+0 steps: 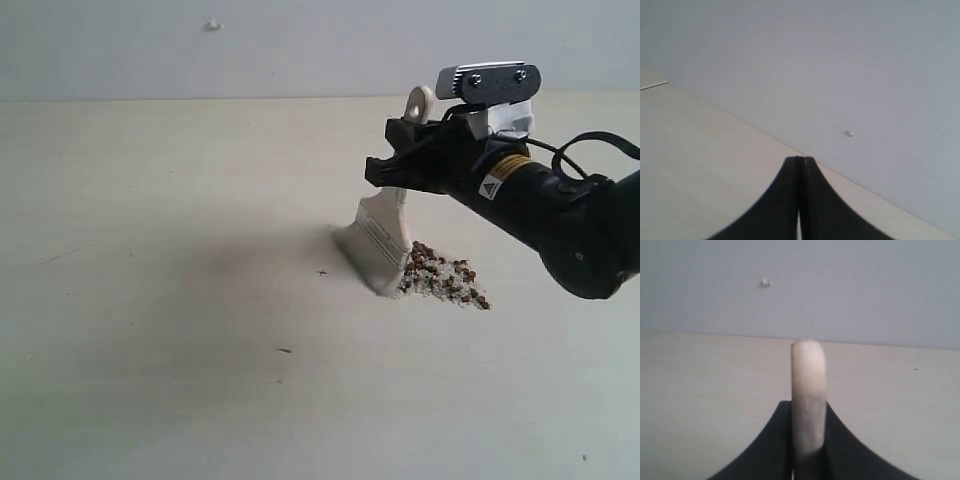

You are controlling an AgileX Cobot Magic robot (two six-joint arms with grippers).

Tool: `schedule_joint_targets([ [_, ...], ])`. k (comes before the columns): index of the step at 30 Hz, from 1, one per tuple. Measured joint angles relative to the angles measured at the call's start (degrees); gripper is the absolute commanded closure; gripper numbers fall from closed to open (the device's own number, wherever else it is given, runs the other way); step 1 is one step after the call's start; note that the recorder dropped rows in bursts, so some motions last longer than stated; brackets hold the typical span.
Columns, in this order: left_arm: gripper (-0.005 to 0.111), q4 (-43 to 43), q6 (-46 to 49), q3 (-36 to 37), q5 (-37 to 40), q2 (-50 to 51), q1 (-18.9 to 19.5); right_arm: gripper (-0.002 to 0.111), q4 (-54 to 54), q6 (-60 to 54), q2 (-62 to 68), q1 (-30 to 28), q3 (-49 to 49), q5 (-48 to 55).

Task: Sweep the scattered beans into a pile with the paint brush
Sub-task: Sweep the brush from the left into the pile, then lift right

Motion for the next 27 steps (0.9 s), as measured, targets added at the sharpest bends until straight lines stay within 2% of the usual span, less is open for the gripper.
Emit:
schedule_joint_targets([
  [14, 0.107, 0.0, 0.0, 0.0, 0.0, 0.0, 0.0, 0.108, -0.4, 1.2, -17.7, 0.0, 0.5, 13.1],
  [19, 0.107, 0.0, 0.0, 0.0, 0.0, 0.0, 0.0, 0.108, 14.3, -7.7, -23.5, 0.0, 6.7, 10.1],
  [23, 0.107, 0.0, 0.0, 0.0, 0.0, 0.0, 0.0, 0.108, 29.1, -14.6, -25.2, 0.0, 15.9, -0.2],
  [27, 0.107, 0.0, 0.0, 0.0, 0.0, 0.0, 0.0, 0.108, 36.5, -16.1, -25.3, 0.0, 22.1, -8.5],
])
